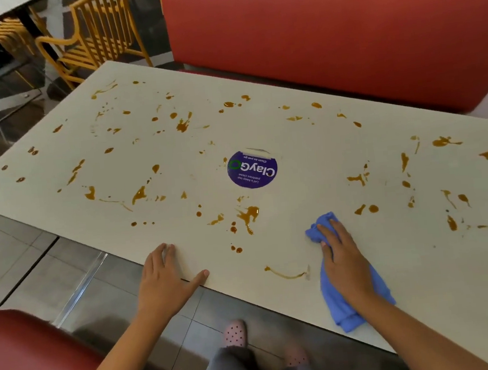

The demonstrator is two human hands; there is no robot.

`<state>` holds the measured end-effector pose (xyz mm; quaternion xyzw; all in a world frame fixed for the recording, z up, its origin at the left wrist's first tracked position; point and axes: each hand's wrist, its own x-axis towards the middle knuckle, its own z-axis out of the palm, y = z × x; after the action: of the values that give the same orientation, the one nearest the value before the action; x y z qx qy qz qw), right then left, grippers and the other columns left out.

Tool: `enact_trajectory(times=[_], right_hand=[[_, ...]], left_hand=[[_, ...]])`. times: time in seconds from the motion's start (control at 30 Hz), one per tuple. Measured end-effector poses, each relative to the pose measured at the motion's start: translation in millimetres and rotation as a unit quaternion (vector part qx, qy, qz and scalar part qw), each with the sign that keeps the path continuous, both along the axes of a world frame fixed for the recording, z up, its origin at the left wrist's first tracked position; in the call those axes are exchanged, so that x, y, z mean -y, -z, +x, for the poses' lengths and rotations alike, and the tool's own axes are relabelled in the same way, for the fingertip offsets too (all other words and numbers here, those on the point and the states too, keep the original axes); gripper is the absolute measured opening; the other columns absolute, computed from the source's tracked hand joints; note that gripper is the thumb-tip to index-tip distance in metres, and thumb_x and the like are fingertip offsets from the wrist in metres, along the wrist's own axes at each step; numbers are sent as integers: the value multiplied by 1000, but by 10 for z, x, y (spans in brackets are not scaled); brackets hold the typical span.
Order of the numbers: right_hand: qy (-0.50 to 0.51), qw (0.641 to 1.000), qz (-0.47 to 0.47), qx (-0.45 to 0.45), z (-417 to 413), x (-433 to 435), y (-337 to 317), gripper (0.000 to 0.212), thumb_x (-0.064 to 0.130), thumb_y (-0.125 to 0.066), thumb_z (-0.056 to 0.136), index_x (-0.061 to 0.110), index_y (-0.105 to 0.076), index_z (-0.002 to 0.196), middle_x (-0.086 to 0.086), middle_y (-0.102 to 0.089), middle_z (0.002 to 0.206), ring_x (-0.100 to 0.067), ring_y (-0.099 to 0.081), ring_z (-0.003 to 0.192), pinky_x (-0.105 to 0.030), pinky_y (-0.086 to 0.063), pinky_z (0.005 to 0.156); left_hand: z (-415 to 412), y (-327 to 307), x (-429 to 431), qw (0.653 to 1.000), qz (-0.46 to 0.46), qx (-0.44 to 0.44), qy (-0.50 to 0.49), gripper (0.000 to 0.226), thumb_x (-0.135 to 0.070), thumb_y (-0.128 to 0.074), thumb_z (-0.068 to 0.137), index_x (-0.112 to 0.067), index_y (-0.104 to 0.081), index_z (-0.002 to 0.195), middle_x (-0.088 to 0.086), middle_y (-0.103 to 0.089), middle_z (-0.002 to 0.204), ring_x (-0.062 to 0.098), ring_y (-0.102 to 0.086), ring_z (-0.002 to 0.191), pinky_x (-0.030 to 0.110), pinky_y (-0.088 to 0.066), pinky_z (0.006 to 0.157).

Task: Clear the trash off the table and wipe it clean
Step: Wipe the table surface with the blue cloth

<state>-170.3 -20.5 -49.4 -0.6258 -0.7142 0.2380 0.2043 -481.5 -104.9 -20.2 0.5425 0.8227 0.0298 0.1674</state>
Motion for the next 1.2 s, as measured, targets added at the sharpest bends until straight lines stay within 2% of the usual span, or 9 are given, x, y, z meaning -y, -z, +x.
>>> enact_trajectory(times=[0.13, 0.23, 0.33, 0.5, 0.63, 0.83, 0.93, 1.07, 1.2], right_hand=[[16, 1000, 5, 23, -558, 145, 13, 39, 17, -38, 98, 21, -42, 137, -5, -29, 150, -22, -27, 139, -31, -38, 102], [-6, 1000, 15, 24, -792, 337, 33, 42, 26, -32, 96, 18, -48, 133, -7, -41, 143, -24, -40, 132, -31, -48, 96], [-65, 997, 14, 36, -749, 507, 56, 44, 28, -33, 91, 16, -53, 128, -8, -51, 134, -21, -54, 119, -19, -43, 94], [-87, 996, -17, 11, -289, 687, 15, 44, 29, -35, 89, 24, -51, 130, 4, -39, 143, 0, -32, 128, -2, -16, 105], [15, 1000, -22, -8, 10, 666, -31, 39, 16, -46, 94, 24, -46, 133, 7, -33, 146, -4, -35, 129, 1, -18, 99], [174, 984, -38, -17, -554, 473, -13, 40, 11, -37, 98, 20, -42, 137, -2, -24, 152, -18, -27, 138, -7, -18, 88], [128, 991, -32, -19, -992, 471, -62, 41, 12, -36, 99, 21, -40, 138, -1, -22, 153, -16, -22, 140, -5, -19, 88], [54, 998, -8, -22, -1354, 635, -53, 40, 24, -31, 99, 23, -40, 139, 0, -26, 151, -17, -25, 140, -23, -32, 104], [-46, 999, -27, 9, -1238, 786, -14, 63, 48, -11, 87, 25, -32, 142, 3, -21, 153, -13, -24, 140, -9, -22, 100]], left_hand=[[-318, -27, -14, 1000, -14, -11, 9, 134, -99, -12, 49, -5, -22, 144, 15, -19, 150, 29, -14, 140, 41, -19, 114], [-519, -12, -75, 998, -31, -14, 46, 145, -100, 5, 37, -6, -18, 145, 15, -16, 151, 29, -12, 140, 41, -20, 114], [-579, 2, -102, 995, -46, -22, 84, 146, -99, 8, 37, -5, -17, 145, 14, -15, 151, 28, -11, 140, 40, -18, 115], [-609, 68, -102, 994, -29, -38, 99, 139, -97, 5, 47, 0, -30, 141, 21, -29, 145, 34, -24, 133, 44, -23, 112], [-630, 133, -99, 993, -25, -45, 111, 130, -94, -3, 59, 5, -39, 135, 26, -40, 136, 39, -36, 126, 48, -32, 106], [-625, 149, -81, 992, -20, -48, 114, 127, -91, -1, 63, 6, -42, 133, 27, -44, 134, 40, -40, 123, 48, -35, 105], [-614, 107, -85, 992, -23, -56, 111, 137, -93, 12, 51, 2, -30, 141, 22, -32, 144, 34, -28, 132, 42, -22, 112], [-596, 93, -91, 991, -38, -74, 104, 146, -92, 24, 39, -3, -18, 146, 17, -21, 150, 30, -18, 137, 37, -14, 115], [-586, 68, -106, 990, -60, -82, 102, 146, -94, 18, 35, -4, -12, 147, 16, -15, 152, 29, -13, 139, 37, -11, 116]])
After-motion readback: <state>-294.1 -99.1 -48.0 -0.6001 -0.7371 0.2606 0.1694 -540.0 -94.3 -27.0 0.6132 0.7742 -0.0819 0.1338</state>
